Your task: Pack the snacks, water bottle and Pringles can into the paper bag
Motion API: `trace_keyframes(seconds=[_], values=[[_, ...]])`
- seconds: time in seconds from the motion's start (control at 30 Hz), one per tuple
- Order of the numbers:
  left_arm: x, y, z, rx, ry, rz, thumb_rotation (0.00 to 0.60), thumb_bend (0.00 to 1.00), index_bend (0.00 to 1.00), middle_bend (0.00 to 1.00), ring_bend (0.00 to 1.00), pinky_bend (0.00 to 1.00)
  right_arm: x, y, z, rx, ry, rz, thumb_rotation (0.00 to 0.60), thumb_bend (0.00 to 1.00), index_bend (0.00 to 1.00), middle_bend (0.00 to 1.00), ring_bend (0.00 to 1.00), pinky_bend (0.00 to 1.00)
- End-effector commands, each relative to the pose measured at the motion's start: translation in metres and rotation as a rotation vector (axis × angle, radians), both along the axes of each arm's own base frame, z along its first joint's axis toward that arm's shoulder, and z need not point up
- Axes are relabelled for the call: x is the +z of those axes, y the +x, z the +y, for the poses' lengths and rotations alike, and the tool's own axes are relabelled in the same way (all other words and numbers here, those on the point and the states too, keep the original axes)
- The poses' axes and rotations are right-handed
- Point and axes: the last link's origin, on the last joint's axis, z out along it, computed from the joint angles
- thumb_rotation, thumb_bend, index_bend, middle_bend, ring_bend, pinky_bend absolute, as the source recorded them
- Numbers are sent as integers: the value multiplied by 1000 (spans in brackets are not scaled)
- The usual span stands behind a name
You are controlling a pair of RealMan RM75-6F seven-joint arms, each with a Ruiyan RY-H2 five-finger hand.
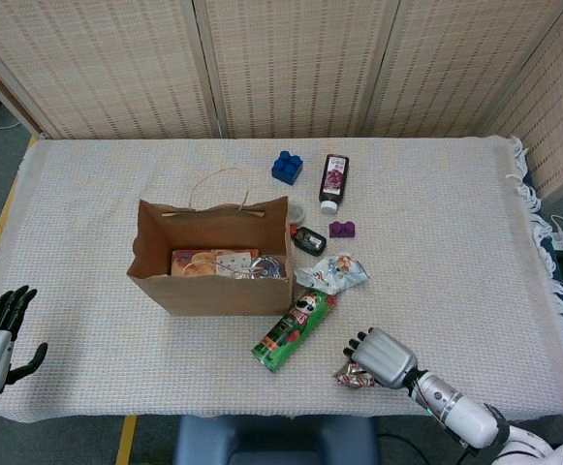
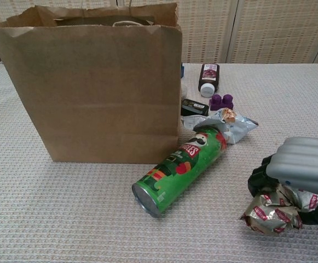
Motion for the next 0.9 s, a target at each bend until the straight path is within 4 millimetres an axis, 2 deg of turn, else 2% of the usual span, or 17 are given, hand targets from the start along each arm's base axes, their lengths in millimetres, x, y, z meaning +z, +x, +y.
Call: trace_keyframes(seconds=[0.03, 0.1, 0.3, 0.43, 0.53, 0.7, 0.9], values=[[0, 0, 0, 0, 0, 0, 600, 371, 0, 0, 0, 0, 19, 2, -3, -23, -56, -61, 600, 485, 605, 570, 618, 782], [0, 0, 0, 0, 0, 0, 600, 371, 0, 0, 0, 0, 30, 4, -7, -35, -92, -99, 600, 485, 605, 570, 618, 782], [0, 0, 0, -1, 0, 1, 600, 372, 0, 0, 0, 0, 86, 20, -35, -54, -339, -290, 600, 485, 603, 570, 618, 780], [0, 1, 0, -1, 0, 4, 600, 372, 0, 0, 0, 0, 117, 39, -55, -62, -526, -480, 600, 485, 602, 570, 618, 768], [-1, 1, 0, -1, 0, 6, 600, 370, 0, 0, 0, 0, 130, 59, -68, -87, -624, -629, 600, 485, 601, 570, 618, 764], [-1, 1, 1, 0, 0, 6, 600, 371, 0, 0, 0, 0, 138, 104, -84, -55, -723, -777, 600, 485, 601, 571, 618, 762], [-1, 1, 1, 0, -1, 2, 600, 371, 0, 0, 0, 0, 121, 167, -101, -28, -731, -860, 600, 485, 600, 571, 615, 757]])
